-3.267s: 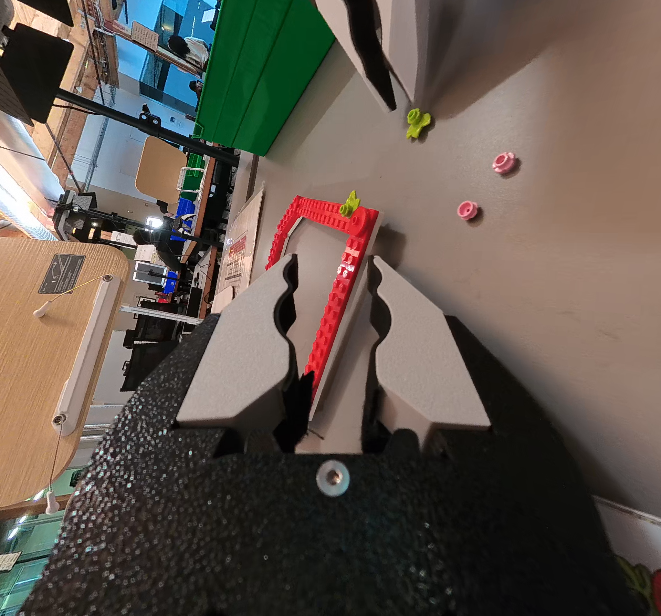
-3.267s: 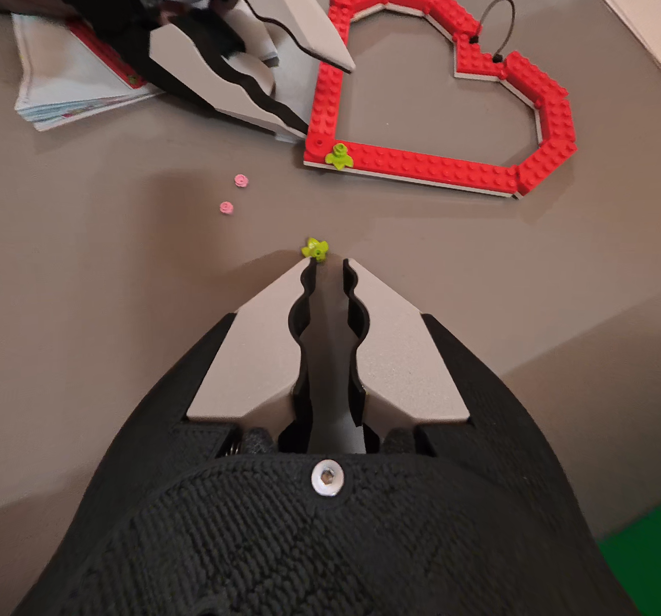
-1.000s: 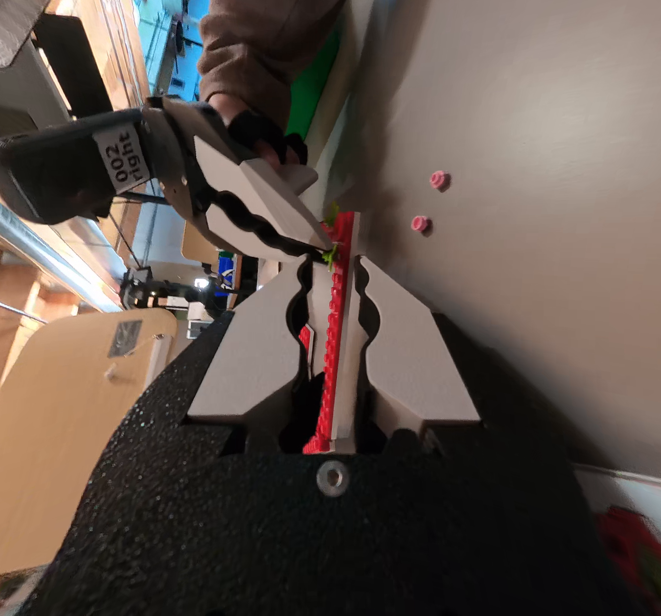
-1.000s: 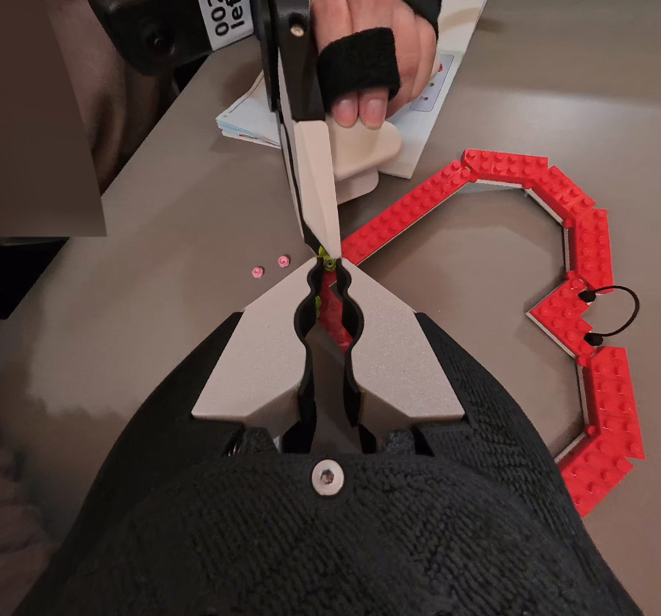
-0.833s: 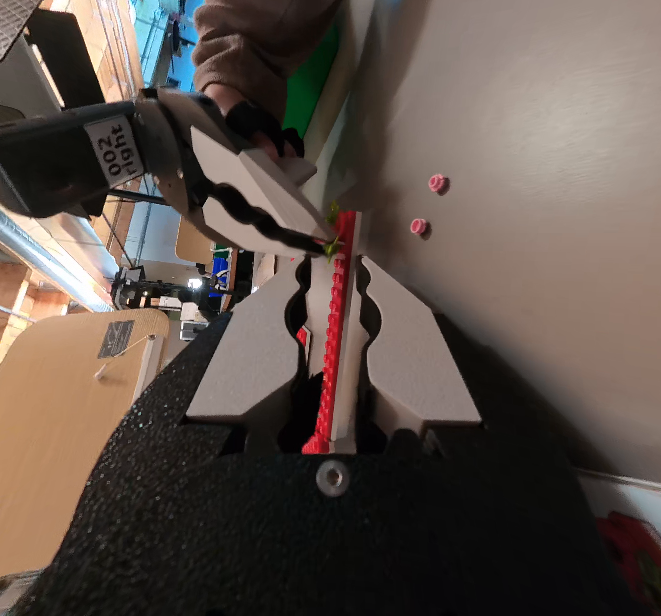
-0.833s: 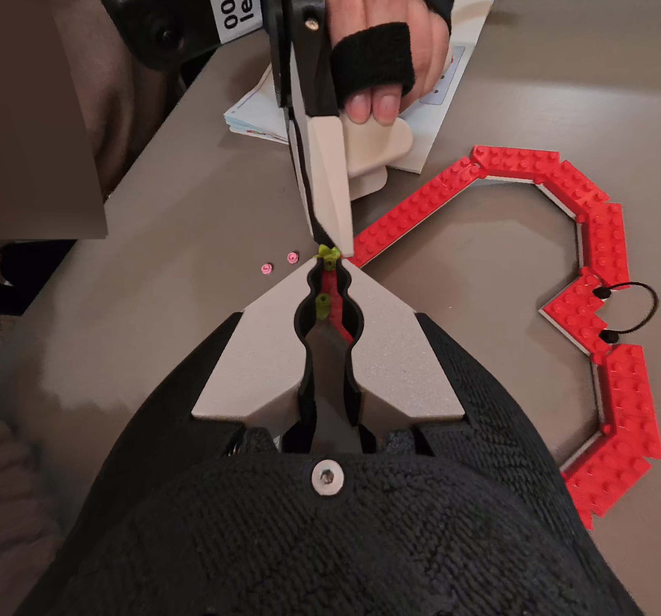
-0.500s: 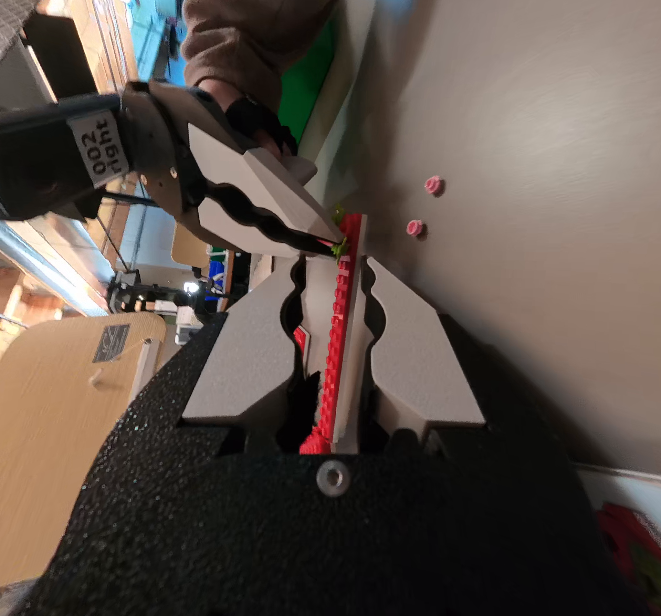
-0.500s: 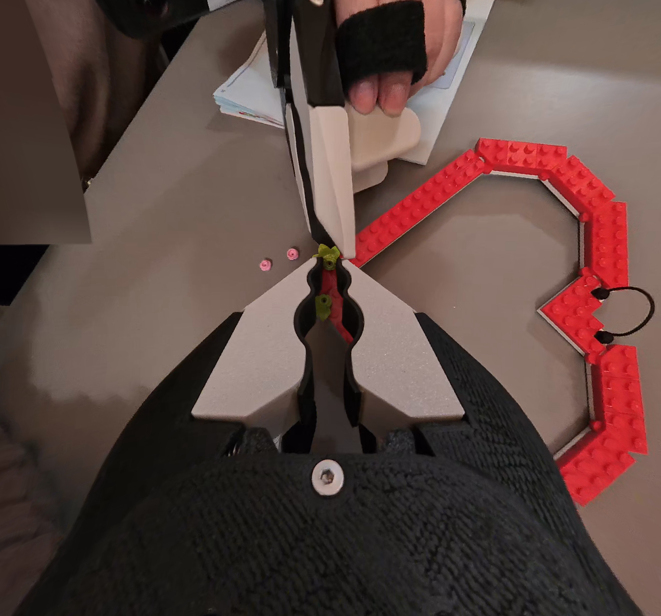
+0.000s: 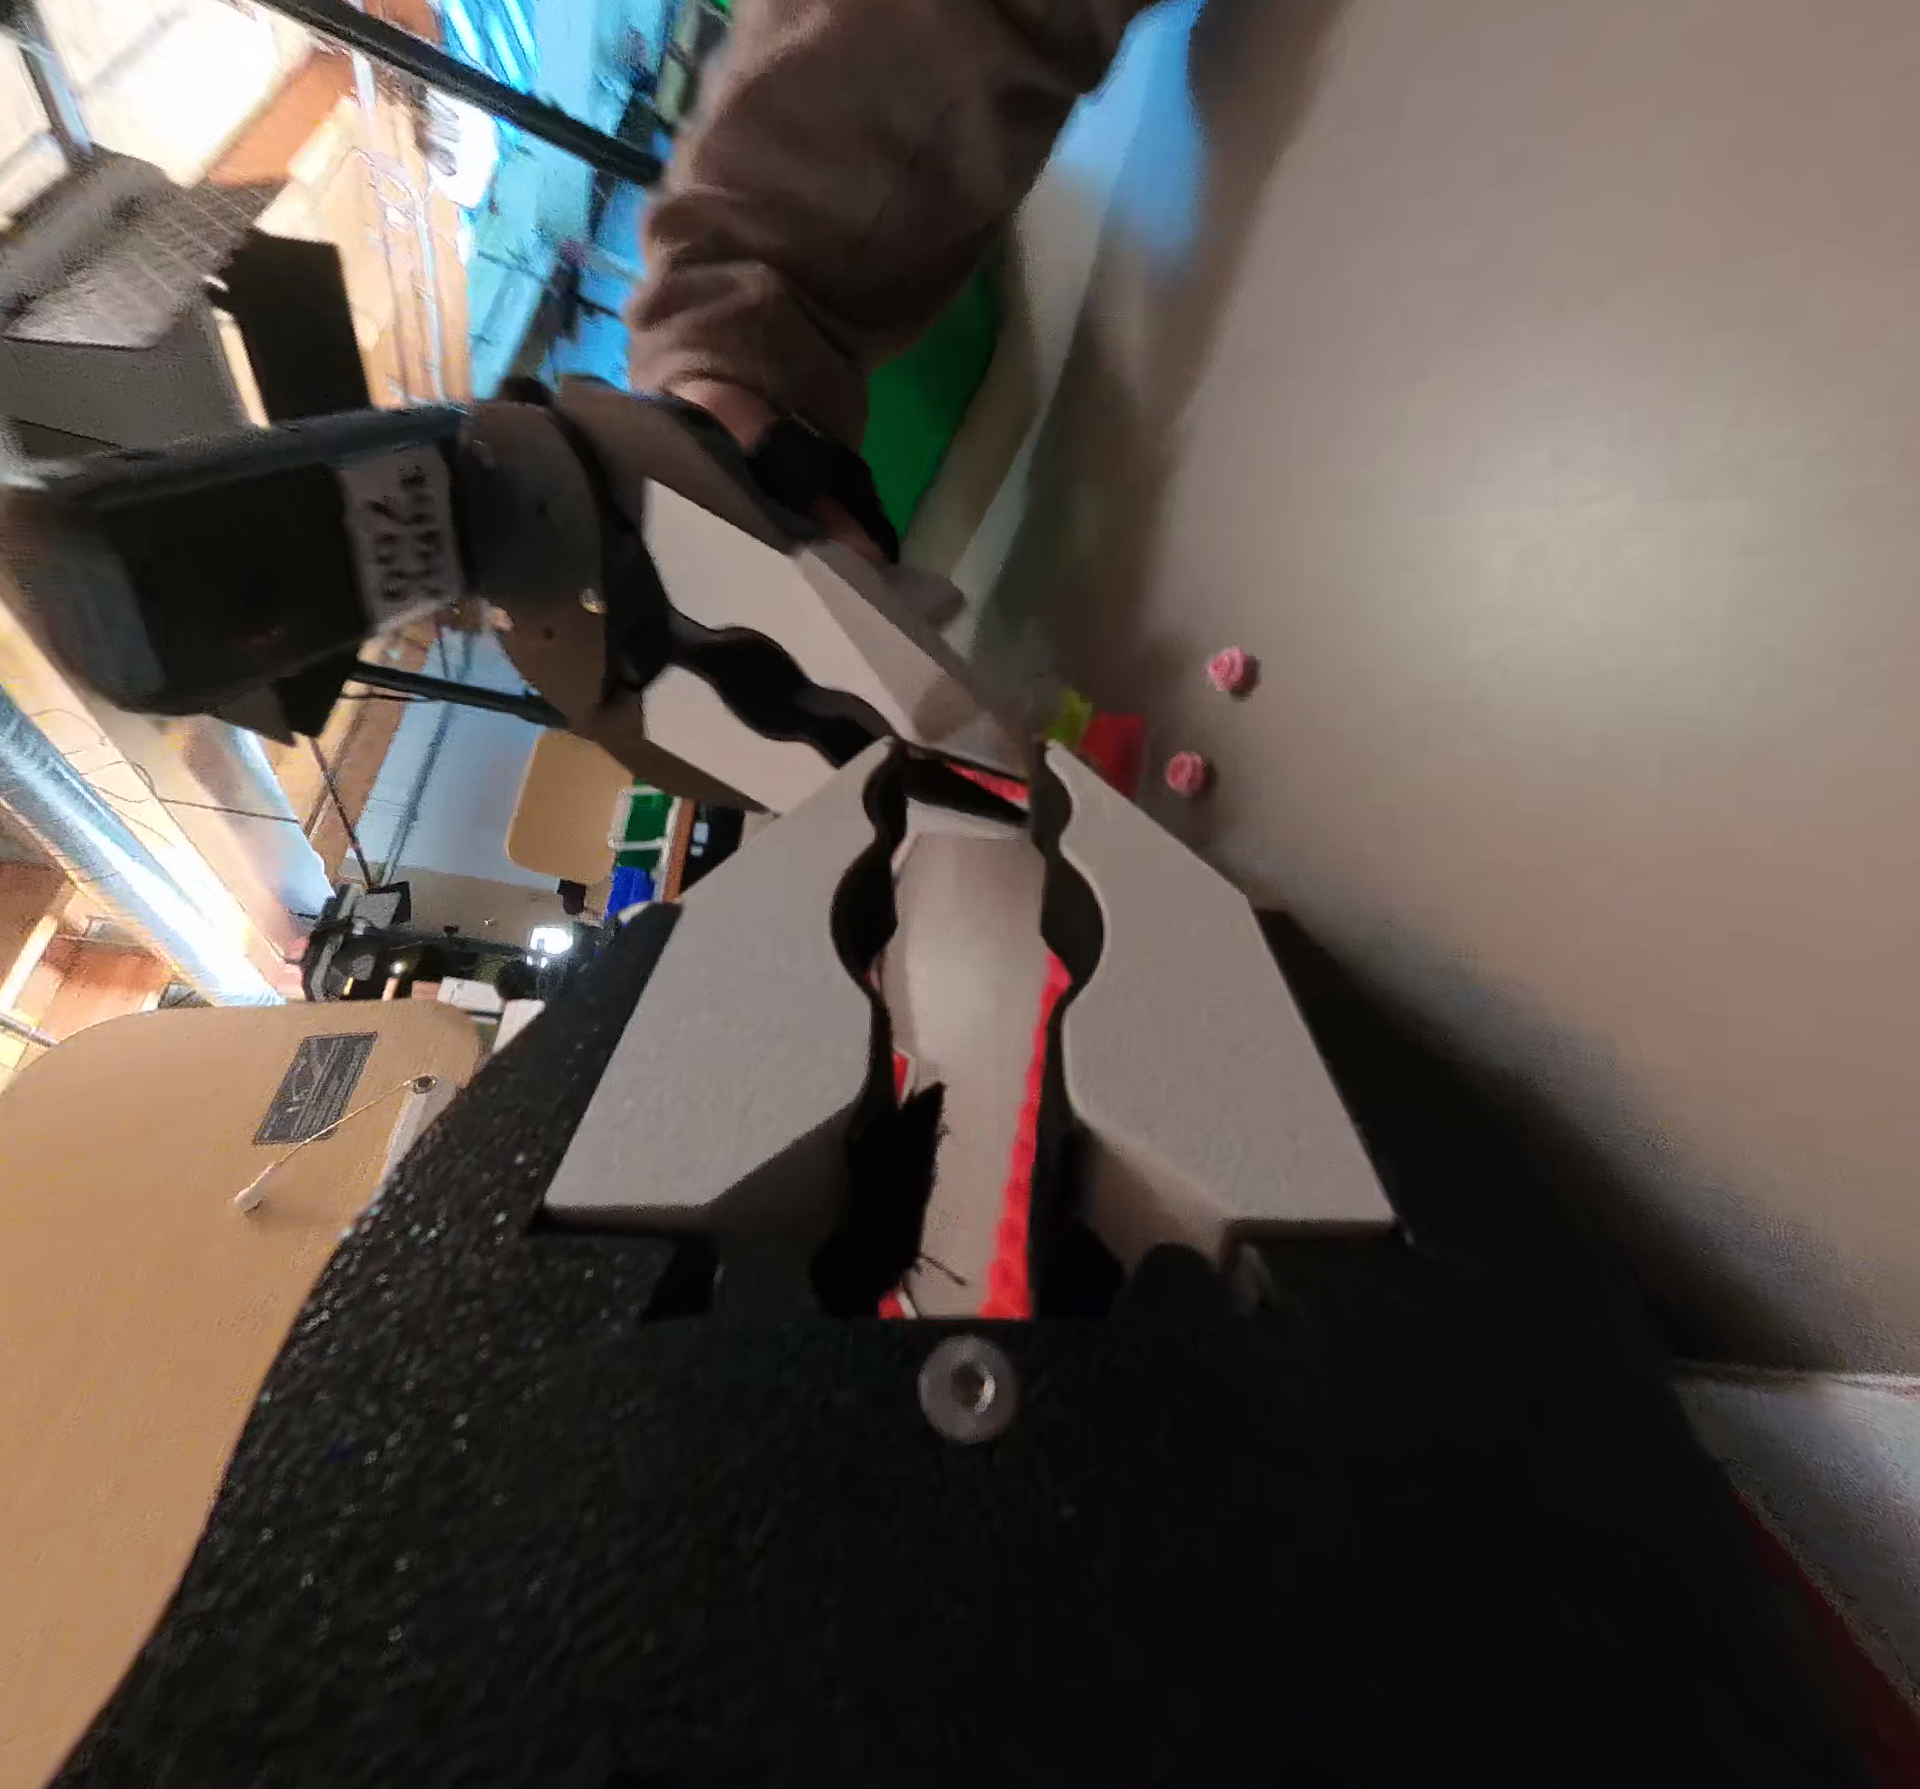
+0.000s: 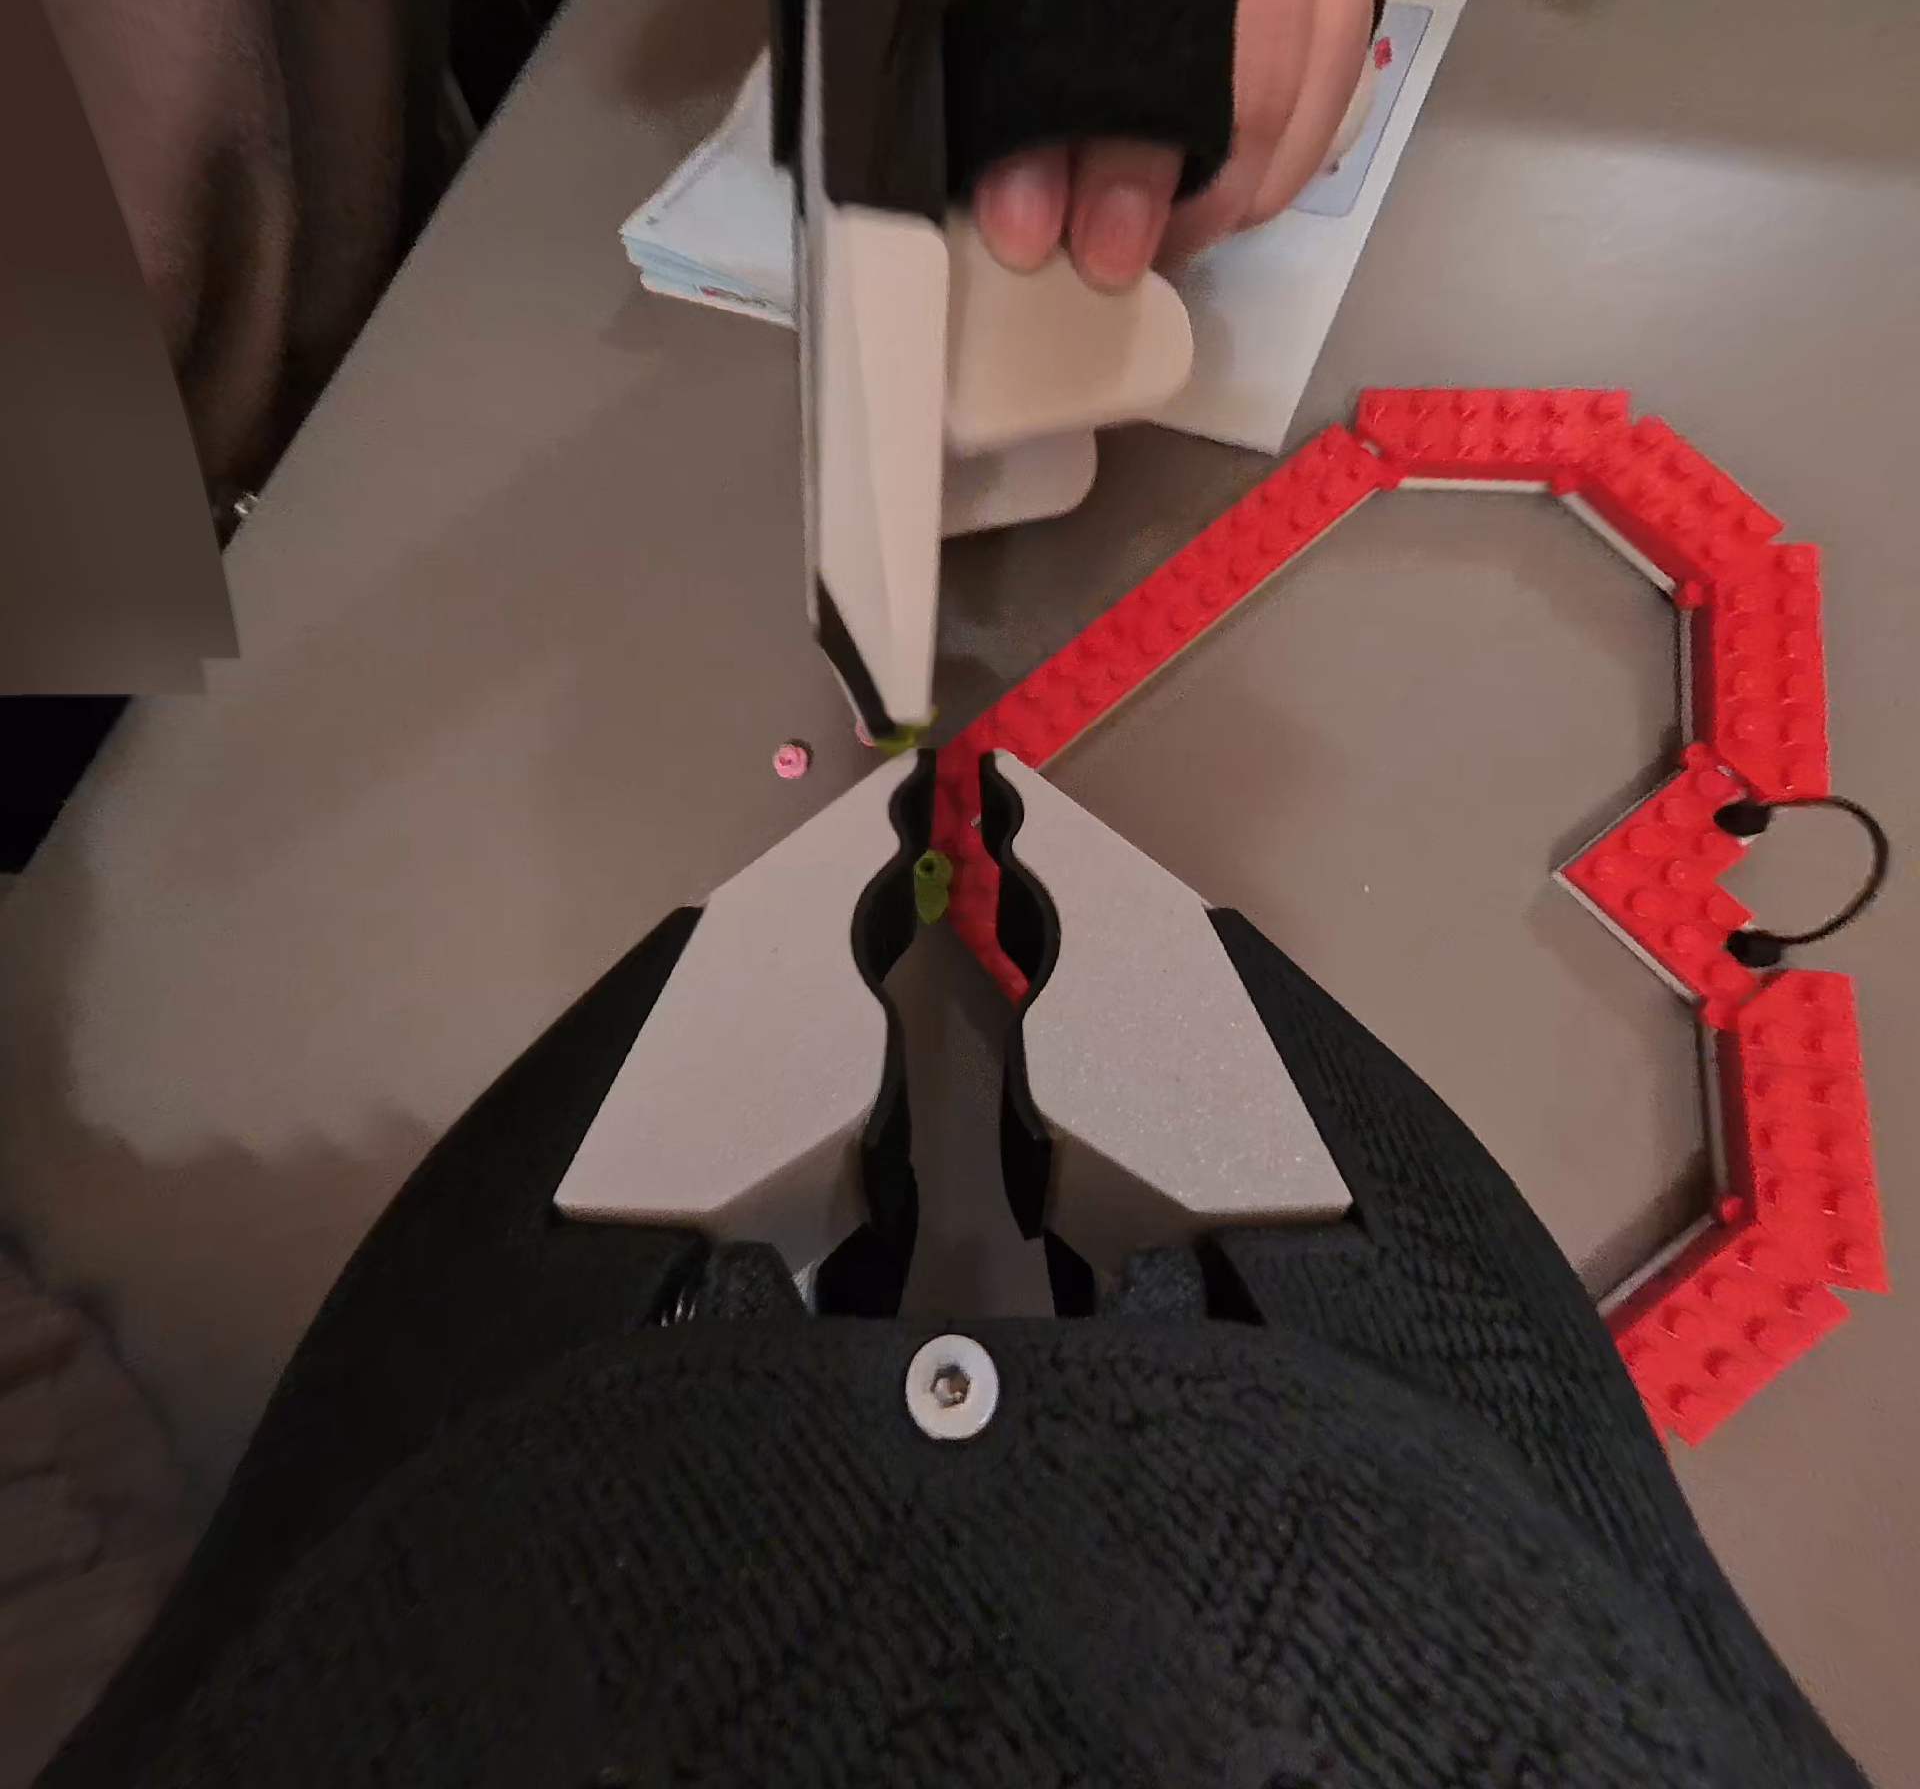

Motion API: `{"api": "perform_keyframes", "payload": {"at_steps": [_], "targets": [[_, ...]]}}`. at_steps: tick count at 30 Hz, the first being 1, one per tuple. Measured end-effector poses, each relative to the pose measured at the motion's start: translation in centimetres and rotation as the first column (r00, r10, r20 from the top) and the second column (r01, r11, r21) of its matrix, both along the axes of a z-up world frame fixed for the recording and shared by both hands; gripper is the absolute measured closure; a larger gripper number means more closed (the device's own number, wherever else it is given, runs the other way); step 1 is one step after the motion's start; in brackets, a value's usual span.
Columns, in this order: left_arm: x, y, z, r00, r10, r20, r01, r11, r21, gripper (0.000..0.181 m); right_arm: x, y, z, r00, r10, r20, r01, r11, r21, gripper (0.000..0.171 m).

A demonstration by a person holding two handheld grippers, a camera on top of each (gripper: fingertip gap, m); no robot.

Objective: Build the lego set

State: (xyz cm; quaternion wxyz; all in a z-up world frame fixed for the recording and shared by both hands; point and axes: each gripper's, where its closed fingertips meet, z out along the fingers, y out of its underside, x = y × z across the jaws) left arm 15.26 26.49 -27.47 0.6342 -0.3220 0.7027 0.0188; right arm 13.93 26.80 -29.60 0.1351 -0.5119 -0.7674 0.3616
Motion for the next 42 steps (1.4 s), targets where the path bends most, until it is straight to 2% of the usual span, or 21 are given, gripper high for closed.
{"api": "perform_keyframes", "payload": {"at_steps": [2, 9, 15, 18, 20, 22, 24, 25, 28, 31, 33, 35, 37, 42], "targets": [[-0.1, -0.3, 0.4, 0.999, -0.019, 0.027, 0.019, 0.999, -0.028, 0.167, 0.2, -0.1, -0.6, 1.000, 0.005, 0.024, -0.005, 1.000, 0.009, 0.164], [-0.3, 0.8, -0.1, 0.999, 0.028, 0.018, -0.026, 0.996, -0.087, 0.151, 0.3, 0.0, -0.1, 1.000, -0.022, -0.017, 0.021, 0.999, -0.038, 0.164], [-1.7, 3.2, 1.7, 0.980, 0.168, 0.107, -0.160, 0.984, -0.078, 0.162, 0.1, 0.4, 2.1, 0.967, -0.140, -0.214, 0.130, 0.990, -0.059, 0.158], [-1.9, 3.5, 2.6, 0.970, 0.186, 0.156, -0.175, 0.981, -0.083, 0.163, 0.4, 2.2, 3.7, 0.885, -0.264, -0.383, 0.297, 0.954, 0.031, 0.150], [-2.1, 3.6, 3.3, 0.961, 0.193, 0.199, -0.178, 0.980, -0.093, 0.163, 1.0, 4.1, 5.7, 0.745, -0.354, -0.565, 0.478, 0.875, 0.081, 0.144], [-2.3, 3.6, 4.0, 0.951, 0.194, 0.240, -0.172, 0.979, -0.113, 0.163, 2.5, 5.8, 7.9, 0.541, -0.393, -0.744, 0.671, 0.735, 0.099, 0.141], [-2.6, 3.7, 4.6, 0.939, 0.203, 0.278, -0.171, 0.976, -0.135, 0.162, 4.5, 6.5, 9.5, 0.360, -0.399, -0.843, 0.806, 0.588, 0.066, 0.140], [-2.8, 3.8, 5.0, 0.931, 0.210, 0.298, -0.174, 0.974, -0.143, 0.162, 5.0, 6.4, 9.7, 0.317, -0.401, -0.860, 0.841, 0.537, 0.060, 0.139], [-3.3, 4.3, 5.9, 0.906, 0.233, 0.354, -0.184, 0.969, -0.165, 0.159, 5.9, 5.9, 9.9, 0.272, -0.397, -0.876, 0.905, 0.415, 0.093, 0.135], [-3.9, 4.6, 7.4, 0.871, 0.262, 0.416, -0.212, 0.963, -0.164, 0.141, 6.2, 4.9, 10.4, 0.248, -0.367, -0.896, 0.936, 0.329, 0.125, 0.136], [-4.1, 4.3, 8.7, 0.857, 0.266, 0.441, -0.231, 0.964, -0.133, 0.128, 6.3, 4.2, 10.3, 0.252, -0.363, -0.897, 0.945, 0.294, 0.147, 0.137], [-4.4, 4.2, 9.9, 0.844, 0.280, 0.457, -0.259, 0.960, -0.108, 0.124, 6.6, 3.8, 10.2, 0.256, -0.361, -0.897, 0.953, 0.249, 0.172, 0.137], [-4.1, 4.2, 10.4, 0.845, 0.309, 0.437, -0.275, 0.951, -0.140, 0.120, 7.0, 3.4, 10.1, 0.252, -0.360, -0.898, 0.961, 0.206, 0.187, 0.138], [-3.5, 3.2, 11.8, 0.827, 0.438, 0.352, -0.375, 0.897, -0.234, 0.109, 7.7, 1.8, 10.7, 0.196, -0.358, -0.913, 0.975, 0.168, 0.144, 0.139]]}}
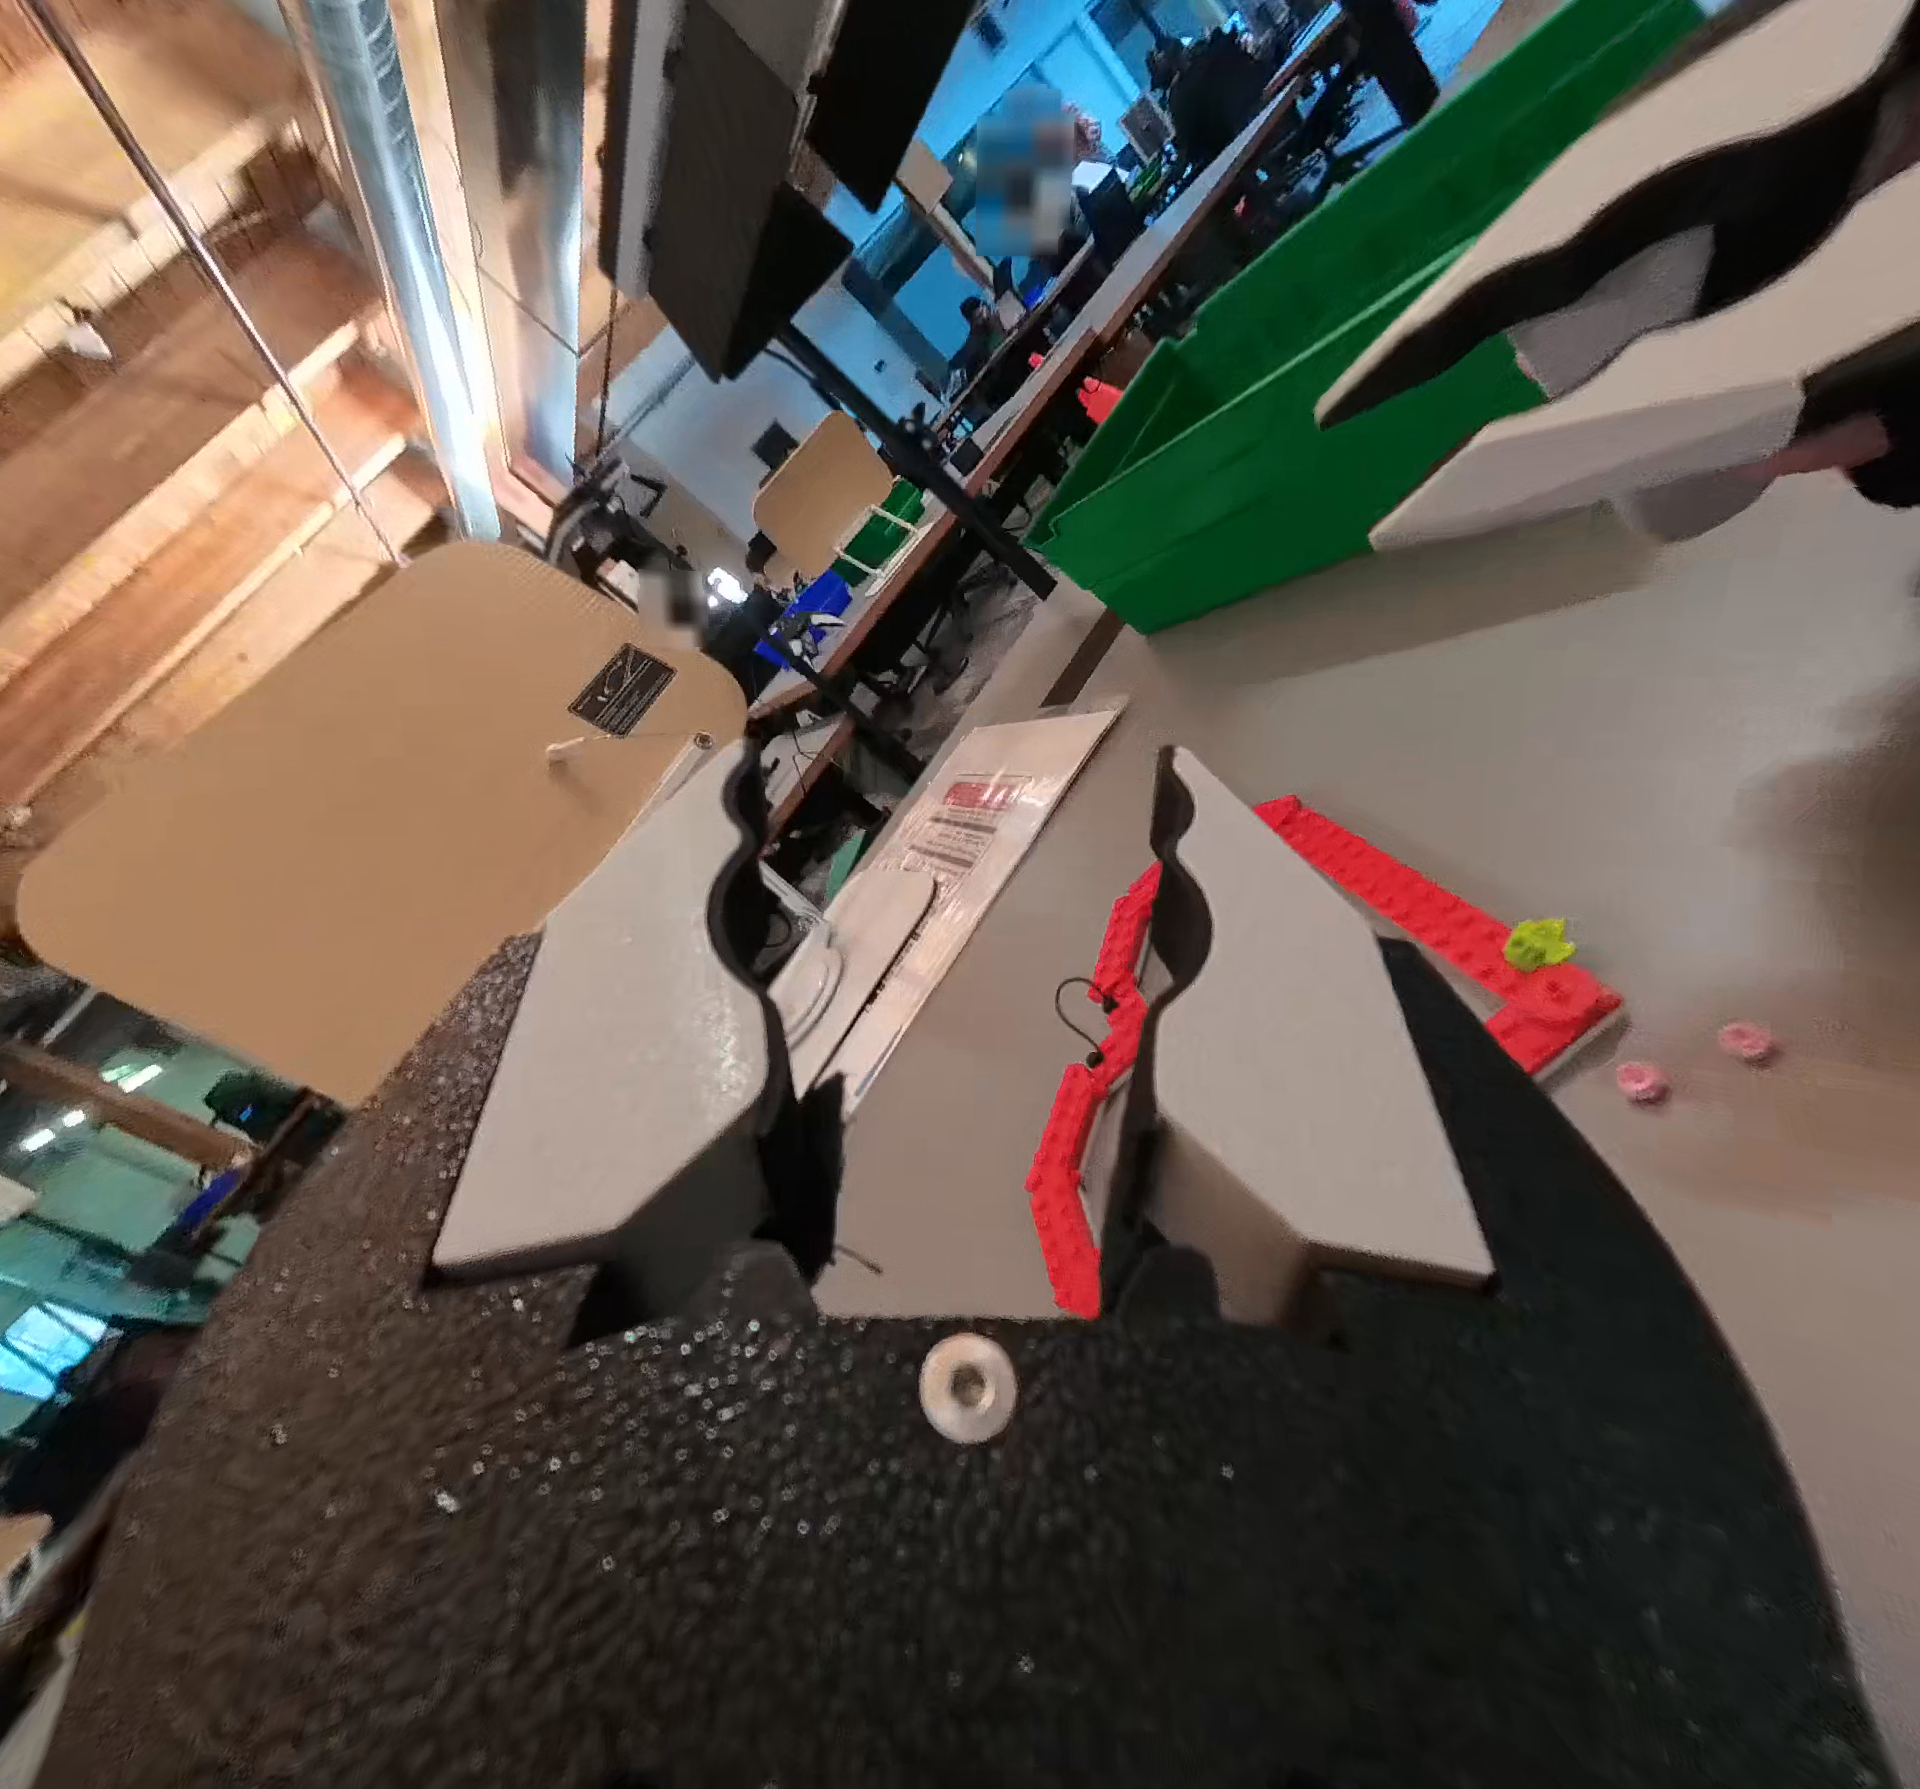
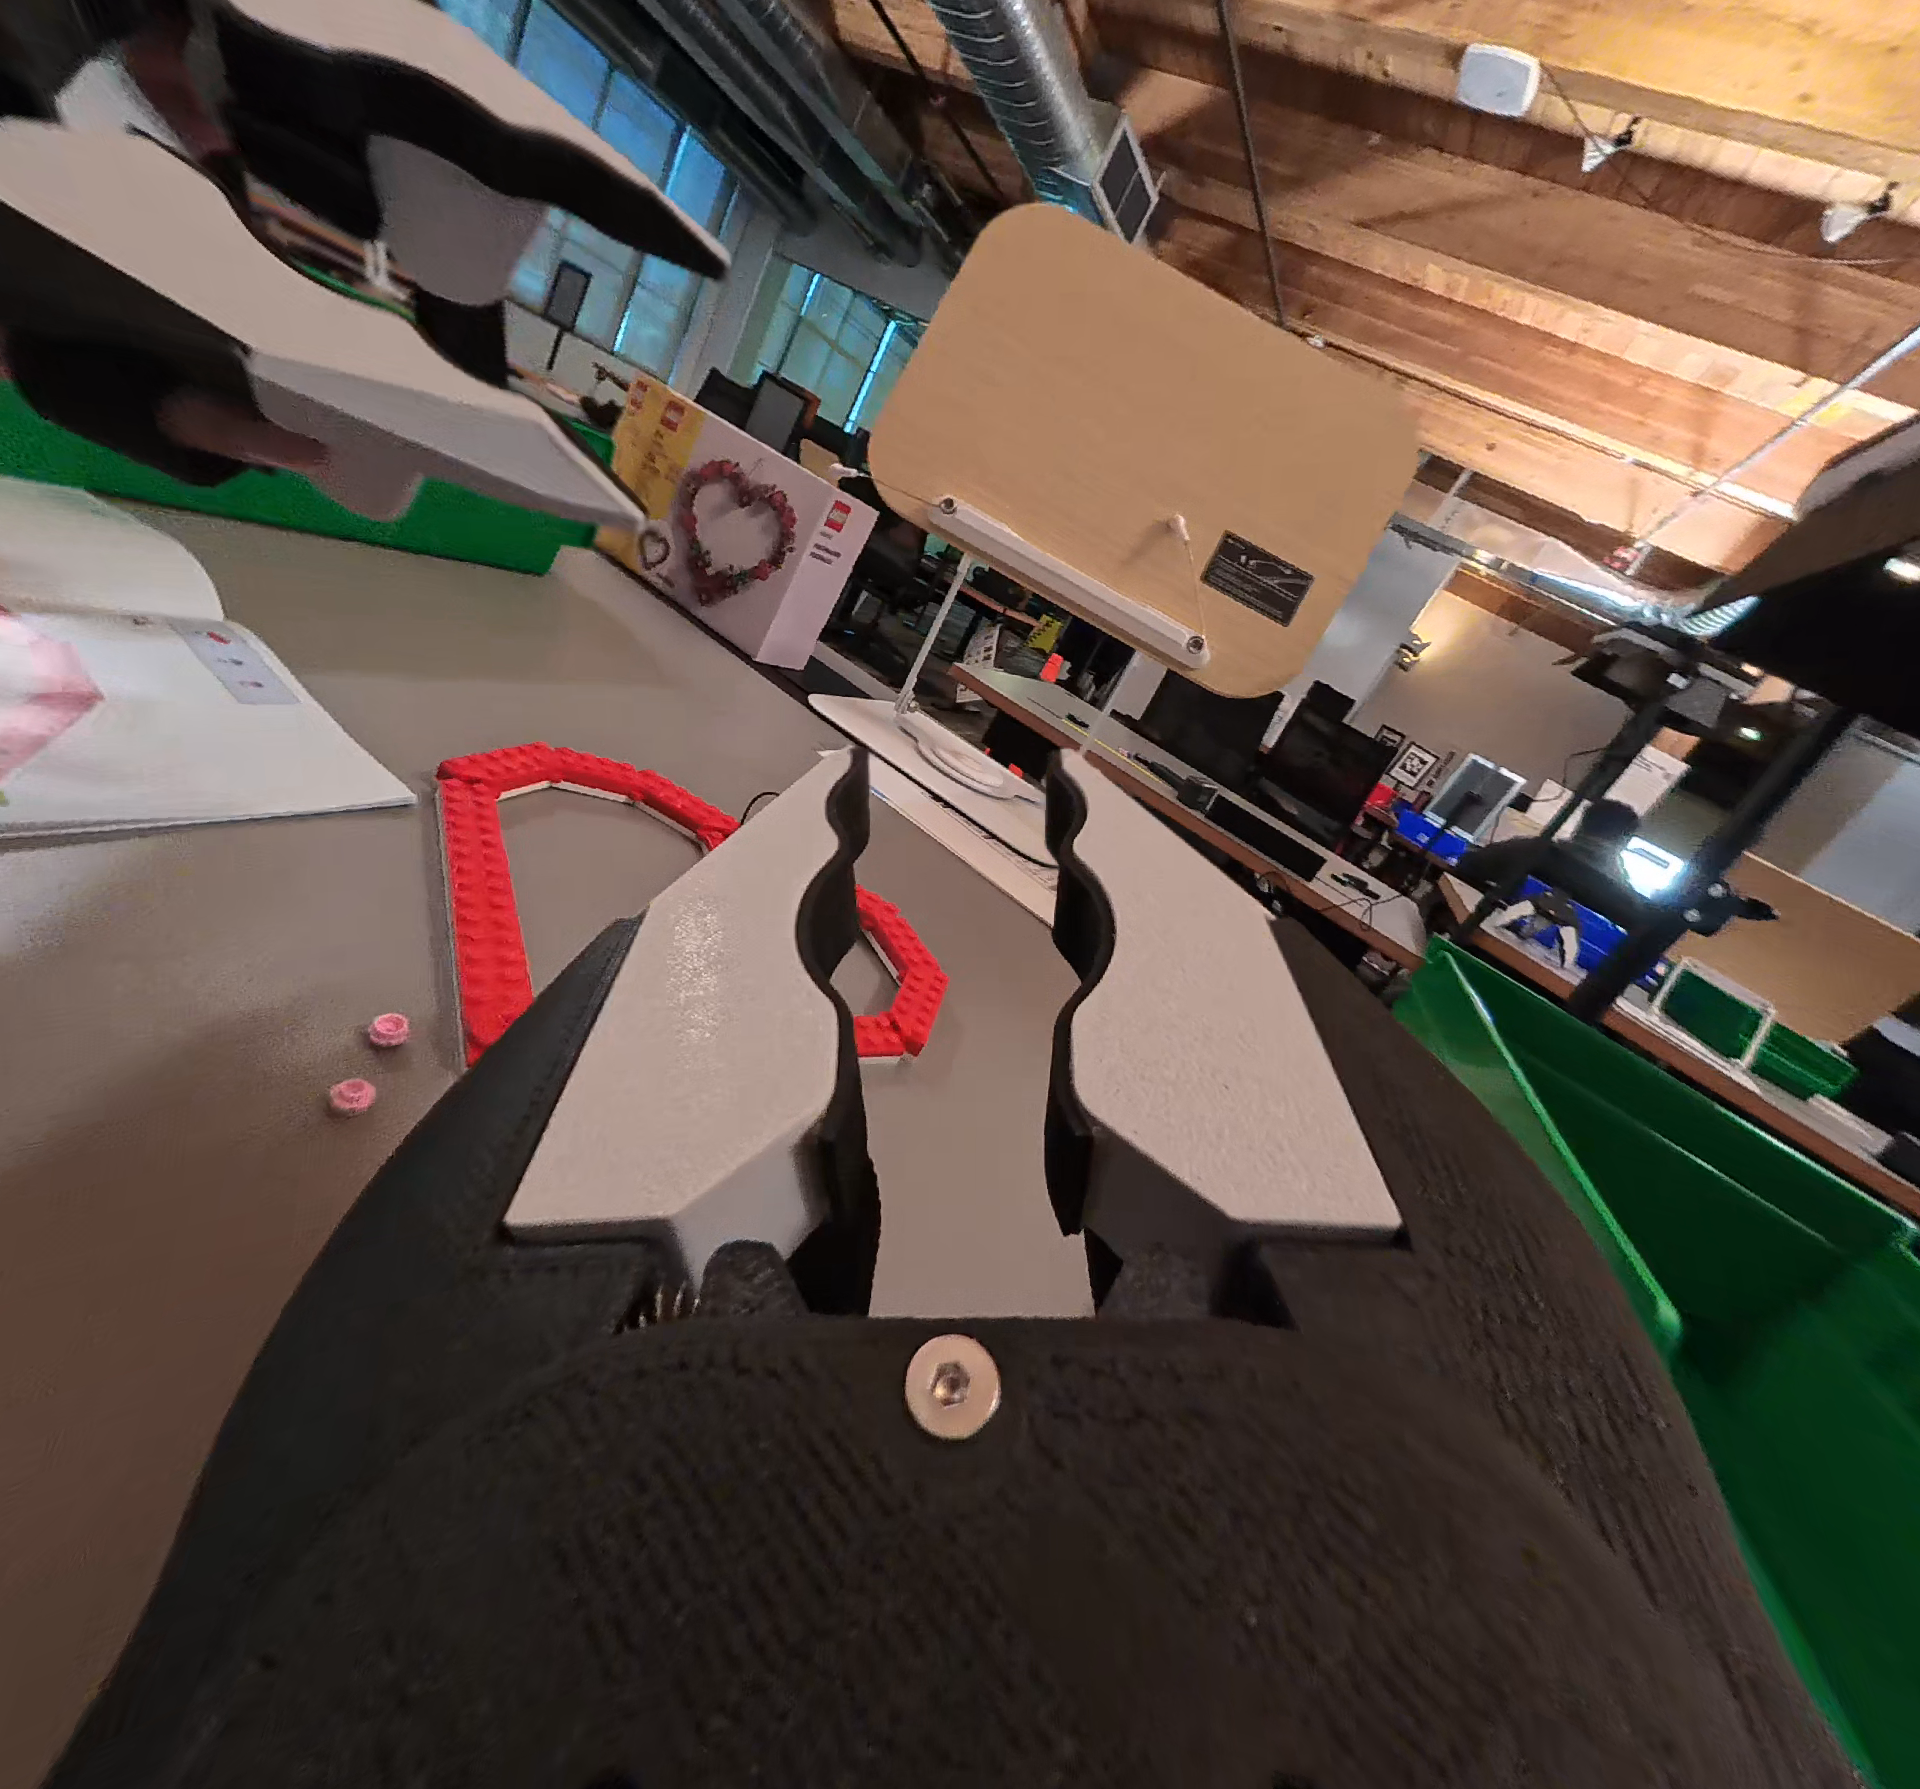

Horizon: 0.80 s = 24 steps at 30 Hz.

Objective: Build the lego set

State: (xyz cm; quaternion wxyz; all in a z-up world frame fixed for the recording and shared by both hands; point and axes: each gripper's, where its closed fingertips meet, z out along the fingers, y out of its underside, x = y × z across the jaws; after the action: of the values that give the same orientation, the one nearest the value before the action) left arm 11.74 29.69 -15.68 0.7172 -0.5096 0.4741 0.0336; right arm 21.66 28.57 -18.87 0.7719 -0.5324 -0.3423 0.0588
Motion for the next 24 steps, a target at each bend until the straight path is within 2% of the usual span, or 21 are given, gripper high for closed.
{"api": "perform_keyframes", "payload": {"at_steps": [7, 13, 17, 24], "targets": [[-0.1, -3.6, 1.7, 0.988, 0.076, 0.131, -0.060, 0.990, -0.124, 0.108, 0.4, -2.3, 0.6, 0.998, -0.032, -0.050, 0.032, 0.999, 0.009, 0.140], [1.6, -5.1, 1.6, 0.987, 0.041, 0.152, -0.027, 0.995, -0.093, 0.110, 0.1, -2.6, 0.3, 0.999, -0.040, -0.025, 0.040, 0.999, 0.006, 0.140], [1.4, -4.0, 0.6, 0.989, 0.051, 0.141, -0.041, 0.997, -0.071, 0.111, 0.0, -2.4, 0.2, 0.999, -0.033, -0.033, 0.033, 0.999, -0.004, 0.140], [-2.7, 0.3, 0.3, 0.953, 0.100, 0.285, -0.068, 0.991, -0.118, 0.111, -1.1, -2.4, -0.3, 1.000, 0.004, 0.010, -0.004, 1.000, -0.010, 0.140]]}}
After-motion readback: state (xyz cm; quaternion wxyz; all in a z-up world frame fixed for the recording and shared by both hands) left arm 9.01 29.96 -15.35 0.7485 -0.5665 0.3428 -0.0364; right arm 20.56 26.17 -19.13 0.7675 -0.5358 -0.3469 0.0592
